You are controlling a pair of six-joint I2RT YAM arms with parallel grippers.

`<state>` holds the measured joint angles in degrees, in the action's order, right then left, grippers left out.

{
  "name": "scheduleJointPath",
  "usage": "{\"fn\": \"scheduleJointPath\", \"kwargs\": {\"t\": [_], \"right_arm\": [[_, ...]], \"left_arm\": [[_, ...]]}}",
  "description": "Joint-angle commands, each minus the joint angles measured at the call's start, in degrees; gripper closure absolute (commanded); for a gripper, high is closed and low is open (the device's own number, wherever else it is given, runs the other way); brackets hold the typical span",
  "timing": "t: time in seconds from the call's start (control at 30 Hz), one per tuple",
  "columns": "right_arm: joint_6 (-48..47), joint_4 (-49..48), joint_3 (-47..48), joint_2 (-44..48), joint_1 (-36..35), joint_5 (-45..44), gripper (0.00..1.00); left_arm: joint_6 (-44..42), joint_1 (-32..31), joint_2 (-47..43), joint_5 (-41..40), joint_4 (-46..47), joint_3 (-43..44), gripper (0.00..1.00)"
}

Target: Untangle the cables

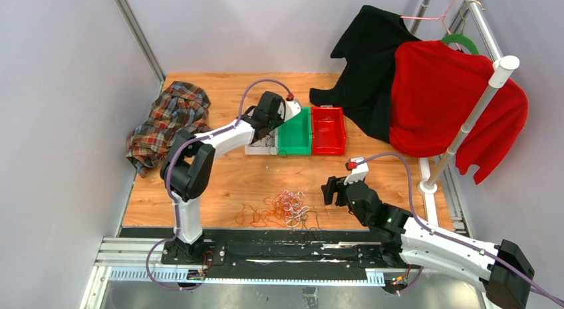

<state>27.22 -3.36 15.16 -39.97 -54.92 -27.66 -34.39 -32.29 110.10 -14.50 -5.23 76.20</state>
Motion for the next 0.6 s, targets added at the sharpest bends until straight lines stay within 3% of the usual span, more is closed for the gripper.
{"fn": "scheduleJointPath", "kwargs": {"t": [0.0, 0.13, 0.2, 0.4, 0.57], "right_arm": [[-0.2, 1.2, 1.3, 0.6, 0.8, -1.8, 0.26], [-0.7, 1.8, 1.8, 0.7, 0.9, -1.9, 0.26], [-0.8, 2.1, 2.2, 0.8, 0.9, -1.8, 0.26], [-1.1, 3.0, 2.8, 1.6, 0.9, -1.6, 0.26], [-1.0, 3.9, 3.2, 2.0, 1.0, -1.0, 0.26]], "left_arm": [[4.2, 1.0, -0.1, 2.6, -2.8, 5.3, 0.53], [5.8, 1.9, -2.5, 7.9, -10.0, 10.1, 0.27], [6.2, 2.0, -4.0, 10.1, -14.2, 12.7, 0.19], [7.1, 2.1, -11.2, 17.9, -23.8, 14.7, 0.11], [5.7, 0.2, -17.7, 35.1, -36.4, 11.8, 0.13]]}}
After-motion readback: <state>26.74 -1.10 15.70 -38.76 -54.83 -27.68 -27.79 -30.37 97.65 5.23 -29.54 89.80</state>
